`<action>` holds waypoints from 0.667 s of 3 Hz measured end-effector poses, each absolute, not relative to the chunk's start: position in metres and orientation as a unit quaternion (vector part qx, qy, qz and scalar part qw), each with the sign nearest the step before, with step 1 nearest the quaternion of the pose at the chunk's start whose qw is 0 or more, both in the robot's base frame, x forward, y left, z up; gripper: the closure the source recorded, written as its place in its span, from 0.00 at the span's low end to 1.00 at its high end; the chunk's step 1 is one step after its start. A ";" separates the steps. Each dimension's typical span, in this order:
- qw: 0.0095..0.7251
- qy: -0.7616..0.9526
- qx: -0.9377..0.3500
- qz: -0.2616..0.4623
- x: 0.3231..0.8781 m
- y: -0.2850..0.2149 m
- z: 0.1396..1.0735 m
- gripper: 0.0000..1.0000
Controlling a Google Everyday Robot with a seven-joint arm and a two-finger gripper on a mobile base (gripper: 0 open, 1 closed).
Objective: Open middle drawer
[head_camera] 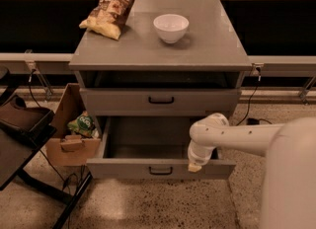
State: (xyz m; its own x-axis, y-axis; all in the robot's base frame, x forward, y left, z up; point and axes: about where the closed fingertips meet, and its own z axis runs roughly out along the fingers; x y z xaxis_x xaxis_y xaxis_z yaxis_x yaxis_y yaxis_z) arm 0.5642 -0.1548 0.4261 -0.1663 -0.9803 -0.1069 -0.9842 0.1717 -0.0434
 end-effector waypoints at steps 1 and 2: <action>0.059 0.768 -0.638 0.015 0.556 -0.156 0.432 1.00; 0.059 0.768 -0.638 0.015 0.556 -0.156 0.433 1.00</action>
Offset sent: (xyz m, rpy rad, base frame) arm -0.4543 -0.0553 0.0134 -0.0011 0.1956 -0.5172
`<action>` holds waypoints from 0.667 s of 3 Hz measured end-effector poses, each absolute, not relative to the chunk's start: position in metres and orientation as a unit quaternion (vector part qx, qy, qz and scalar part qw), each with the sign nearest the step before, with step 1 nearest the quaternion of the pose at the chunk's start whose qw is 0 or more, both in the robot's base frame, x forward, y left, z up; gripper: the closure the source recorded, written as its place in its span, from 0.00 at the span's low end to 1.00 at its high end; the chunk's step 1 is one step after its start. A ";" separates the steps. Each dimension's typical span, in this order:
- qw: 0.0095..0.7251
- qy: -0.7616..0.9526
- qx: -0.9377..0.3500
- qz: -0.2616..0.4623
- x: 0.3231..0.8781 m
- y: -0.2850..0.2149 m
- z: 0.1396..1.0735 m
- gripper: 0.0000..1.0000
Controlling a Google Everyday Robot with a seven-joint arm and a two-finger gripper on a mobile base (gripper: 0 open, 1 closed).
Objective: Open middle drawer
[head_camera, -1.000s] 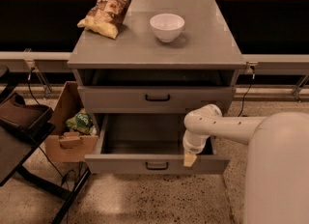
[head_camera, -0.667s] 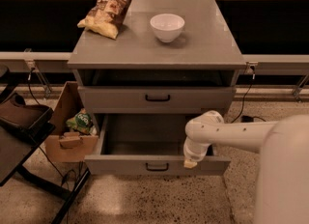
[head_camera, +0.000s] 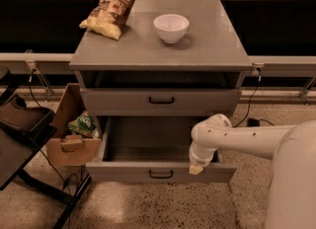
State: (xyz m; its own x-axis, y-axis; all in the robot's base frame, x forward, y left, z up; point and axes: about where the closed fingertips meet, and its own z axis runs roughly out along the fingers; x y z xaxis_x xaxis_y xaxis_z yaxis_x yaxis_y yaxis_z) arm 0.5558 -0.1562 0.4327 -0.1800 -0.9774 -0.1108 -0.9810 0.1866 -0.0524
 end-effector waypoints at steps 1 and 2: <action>0.063 0.771 -0.633 0.014 0.550 -0.158 0.436 1.00; 0.105 0.778 -0.619 0.001 0.542 -0.155 0.463 1.00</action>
Offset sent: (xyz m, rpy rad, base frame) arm -0.4485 -0.0740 -0.0076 0.0243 0.2299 -0.4595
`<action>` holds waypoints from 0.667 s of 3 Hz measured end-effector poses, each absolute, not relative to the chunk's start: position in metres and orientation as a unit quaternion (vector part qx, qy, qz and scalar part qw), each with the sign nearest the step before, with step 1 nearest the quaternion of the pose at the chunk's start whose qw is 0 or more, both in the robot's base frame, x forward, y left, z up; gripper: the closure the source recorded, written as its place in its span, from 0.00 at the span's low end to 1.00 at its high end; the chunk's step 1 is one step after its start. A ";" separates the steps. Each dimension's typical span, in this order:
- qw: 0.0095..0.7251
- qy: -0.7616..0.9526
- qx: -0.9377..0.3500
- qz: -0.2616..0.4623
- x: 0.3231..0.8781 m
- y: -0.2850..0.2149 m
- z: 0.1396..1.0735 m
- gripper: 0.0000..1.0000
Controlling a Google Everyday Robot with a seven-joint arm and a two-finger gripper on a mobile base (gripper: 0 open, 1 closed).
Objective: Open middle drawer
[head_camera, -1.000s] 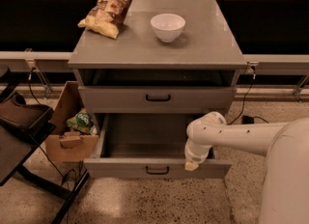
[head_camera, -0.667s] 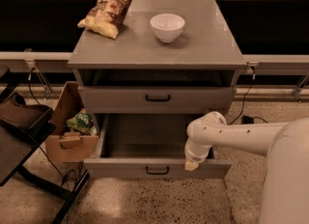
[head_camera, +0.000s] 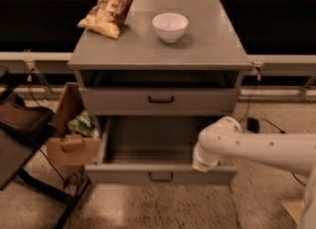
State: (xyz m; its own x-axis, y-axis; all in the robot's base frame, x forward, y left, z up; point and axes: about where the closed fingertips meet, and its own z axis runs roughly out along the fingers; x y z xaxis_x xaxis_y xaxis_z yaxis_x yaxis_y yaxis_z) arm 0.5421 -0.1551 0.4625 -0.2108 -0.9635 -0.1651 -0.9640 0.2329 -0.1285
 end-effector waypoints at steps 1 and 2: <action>0.100 0.783 -0.613 0.005 0.525 -0.159 0.460 1.00; 0.100 0.783 -0.613 0.005 0.526 -0.159 0.463 1.00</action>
Offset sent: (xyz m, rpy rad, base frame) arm -0.4334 -0.0801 -0.0502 0.0525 0.3310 -0.3448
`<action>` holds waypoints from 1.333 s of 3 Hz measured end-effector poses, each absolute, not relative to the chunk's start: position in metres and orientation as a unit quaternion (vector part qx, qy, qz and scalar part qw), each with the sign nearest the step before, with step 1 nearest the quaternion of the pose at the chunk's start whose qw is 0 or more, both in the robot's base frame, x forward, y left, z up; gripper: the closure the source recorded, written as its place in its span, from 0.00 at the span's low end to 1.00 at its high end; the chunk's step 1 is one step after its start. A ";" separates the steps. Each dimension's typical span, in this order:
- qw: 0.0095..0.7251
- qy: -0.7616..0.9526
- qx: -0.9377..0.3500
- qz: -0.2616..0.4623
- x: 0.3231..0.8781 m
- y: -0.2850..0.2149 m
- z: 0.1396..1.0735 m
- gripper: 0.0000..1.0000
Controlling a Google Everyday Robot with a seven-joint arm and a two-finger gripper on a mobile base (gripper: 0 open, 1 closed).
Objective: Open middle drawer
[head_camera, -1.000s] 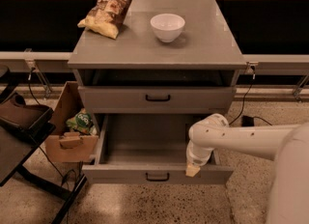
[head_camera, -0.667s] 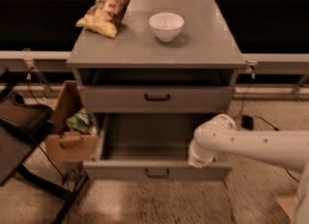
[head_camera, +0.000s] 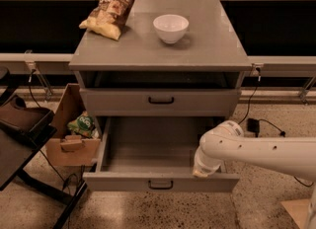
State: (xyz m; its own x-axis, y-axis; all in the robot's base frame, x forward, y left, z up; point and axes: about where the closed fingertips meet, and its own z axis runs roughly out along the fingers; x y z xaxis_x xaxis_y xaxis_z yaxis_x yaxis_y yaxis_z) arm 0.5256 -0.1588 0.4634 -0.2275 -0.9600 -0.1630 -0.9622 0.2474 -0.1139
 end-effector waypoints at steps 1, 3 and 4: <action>0.100 0.783 -0.613 0.005 0.526 -0.159 0.464 0.88; 0.100 0.783 -0.613 0.005 0.526 -0.159 0.464 0.42; 0.100 0.783 -0.613 0.006 0.526 -0.159 0.464 0.19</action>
Offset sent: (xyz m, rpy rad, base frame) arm 0.0000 0.0000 0.0002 0.0000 0.0001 0.0000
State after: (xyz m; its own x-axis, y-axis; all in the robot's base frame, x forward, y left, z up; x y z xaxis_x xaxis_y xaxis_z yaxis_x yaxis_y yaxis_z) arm 0.5256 -0.1588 0.4635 -0.2275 -0.9600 -0.1630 -0.9622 0.2473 -0.1137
